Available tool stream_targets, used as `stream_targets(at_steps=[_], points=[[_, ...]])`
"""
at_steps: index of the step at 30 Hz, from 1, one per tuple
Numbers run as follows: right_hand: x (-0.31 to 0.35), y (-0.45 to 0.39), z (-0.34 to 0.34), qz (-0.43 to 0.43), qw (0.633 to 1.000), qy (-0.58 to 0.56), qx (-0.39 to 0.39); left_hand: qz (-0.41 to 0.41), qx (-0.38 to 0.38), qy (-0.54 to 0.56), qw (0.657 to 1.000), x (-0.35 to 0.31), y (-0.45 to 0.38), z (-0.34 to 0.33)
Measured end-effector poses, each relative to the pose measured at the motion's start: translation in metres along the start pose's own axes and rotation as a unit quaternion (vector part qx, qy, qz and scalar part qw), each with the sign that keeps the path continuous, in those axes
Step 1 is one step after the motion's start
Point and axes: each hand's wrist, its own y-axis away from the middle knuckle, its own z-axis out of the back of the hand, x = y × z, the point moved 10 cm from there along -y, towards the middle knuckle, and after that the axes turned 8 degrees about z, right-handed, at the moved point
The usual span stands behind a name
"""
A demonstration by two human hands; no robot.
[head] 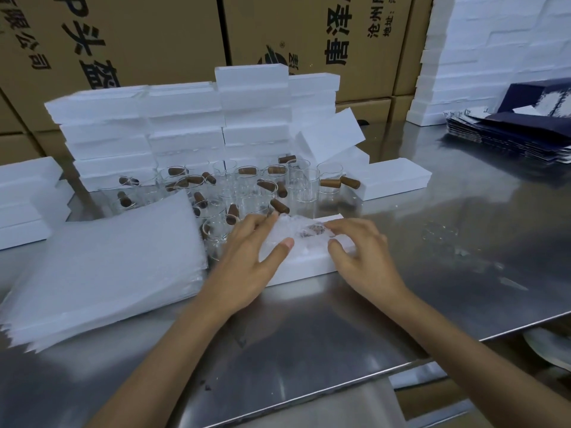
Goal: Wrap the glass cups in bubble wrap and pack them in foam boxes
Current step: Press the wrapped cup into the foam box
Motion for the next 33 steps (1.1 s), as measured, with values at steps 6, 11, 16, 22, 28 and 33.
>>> stream_targets(at_steps=[6,11,16,22,28,33], points=[[-0.058,-0.046,0.062,-0.066,0.988,0.059,-0.124,0.003,0.015,0.008,1.0,0.006,-0.003,-0.007],[-0.148,-0.096,0.06,-0.139,0.946,0.27,0.115,-0.011,-0.006,0.014,1.0,0.005,-0.005,-0.007],[-0.182,-0.112,0.045,-0.134,0.905,0.335,0.228,-0.02,-0.009,0.034,0.999,0.003,-0.006,-0.006],[-0.167,-0.123,0.041,-0.082,0.849,0.476,0.214,-0.025,-0.006,0.04,0.999,0.001,-0.005,-0.004],[-0.177,-0.121,0.046,-0.135,0.857,0.39,0.308,-0.029,-0.005,0.041,0.999,0.002,-0.005,-0.004],[-0.178,-0.104,0.058,-0.209,0.854,0.338,0.336,-0.019,-0.009,0.06,0.998,0.006,-0.005,-0.002]])
